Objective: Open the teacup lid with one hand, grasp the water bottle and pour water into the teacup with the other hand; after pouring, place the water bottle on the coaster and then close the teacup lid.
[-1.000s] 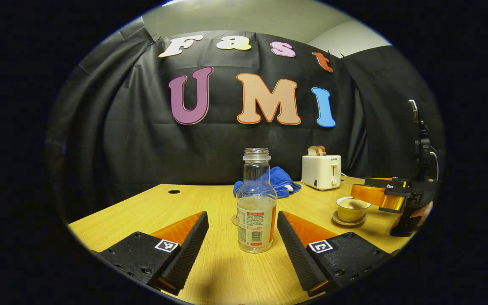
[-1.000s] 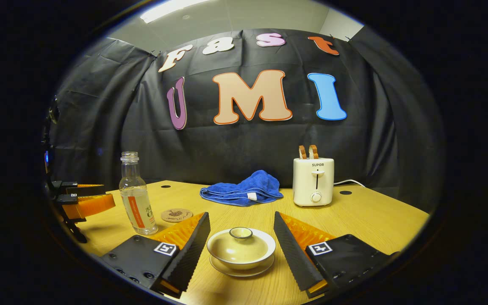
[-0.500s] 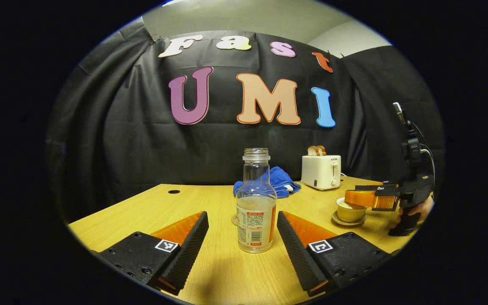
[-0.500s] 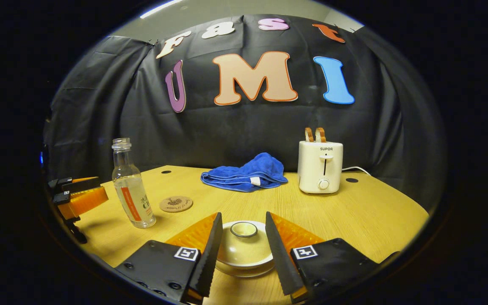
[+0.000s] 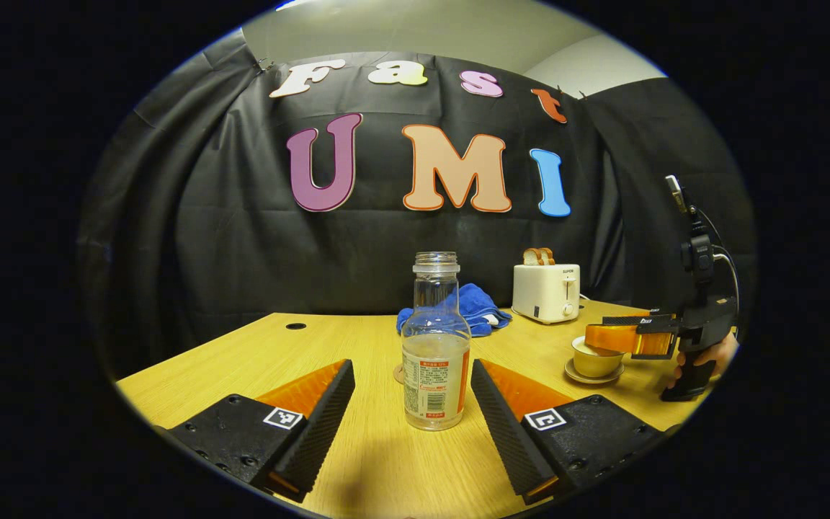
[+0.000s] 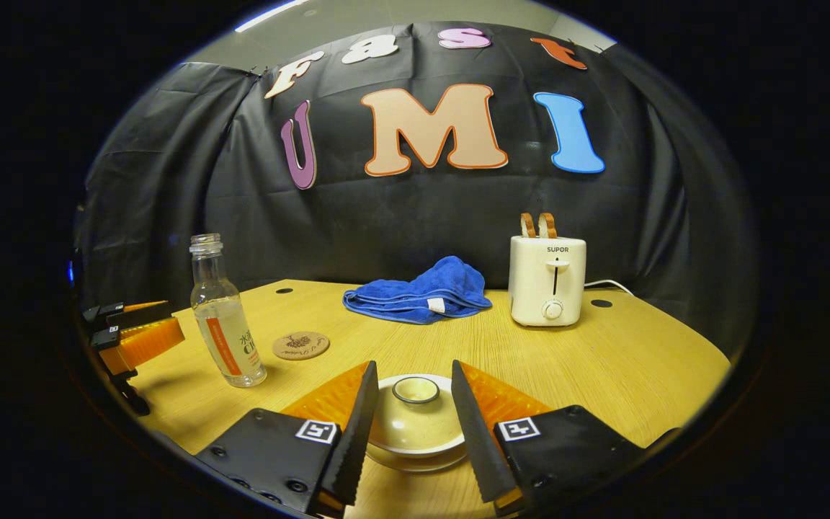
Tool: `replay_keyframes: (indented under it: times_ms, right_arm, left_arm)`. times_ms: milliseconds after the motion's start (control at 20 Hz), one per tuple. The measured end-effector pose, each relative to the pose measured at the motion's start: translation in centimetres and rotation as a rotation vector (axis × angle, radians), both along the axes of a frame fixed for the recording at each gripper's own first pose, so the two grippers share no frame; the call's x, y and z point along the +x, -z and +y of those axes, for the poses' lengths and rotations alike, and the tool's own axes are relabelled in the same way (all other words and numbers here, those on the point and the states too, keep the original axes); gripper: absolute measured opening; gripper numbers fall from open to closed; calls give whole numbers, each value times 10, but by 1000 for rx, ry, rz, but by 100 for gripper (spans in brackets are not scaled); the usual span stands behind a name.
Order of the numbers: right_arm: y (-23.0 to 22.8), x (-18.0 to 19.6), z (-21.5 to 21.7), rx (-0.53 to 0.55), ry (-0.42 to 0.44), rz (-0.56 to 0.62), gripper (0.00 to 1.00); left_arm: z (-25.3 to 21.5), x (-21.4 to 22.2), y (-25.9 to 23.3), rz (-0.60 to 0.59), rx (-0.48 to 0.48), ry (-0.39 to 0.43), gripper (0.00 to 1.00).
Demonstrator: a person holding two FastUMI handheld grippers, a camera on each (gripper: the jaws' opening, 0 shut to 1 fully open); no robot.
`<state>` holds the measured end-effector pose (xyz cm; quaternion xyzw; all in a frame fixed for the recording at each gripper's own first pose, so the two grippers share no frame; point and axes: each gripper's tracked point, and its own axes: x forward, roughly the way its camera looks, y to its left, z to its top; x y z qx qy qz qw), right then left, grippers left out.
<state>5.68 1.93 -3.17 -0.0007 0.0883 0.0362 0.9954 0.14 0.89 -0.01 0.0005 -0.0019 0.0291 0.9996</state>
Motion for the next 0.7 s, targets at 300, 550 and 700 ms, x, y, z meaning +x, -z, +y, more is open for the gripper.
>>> replay_keyframes:
  times_ms: [300,550,700]
  right_arm:
    - [0,2,-1,10,13,-4,40]
    - [-2,1,-1,-6,16,-19,34]
    - [-4,1,-2,0,21,-31,34]
  left_arm:
    - [0,0,0,1,-1,-1,95]
    - [0,0,0,0,1,0,95]
    - [0,0,0,0,2,-1,95]
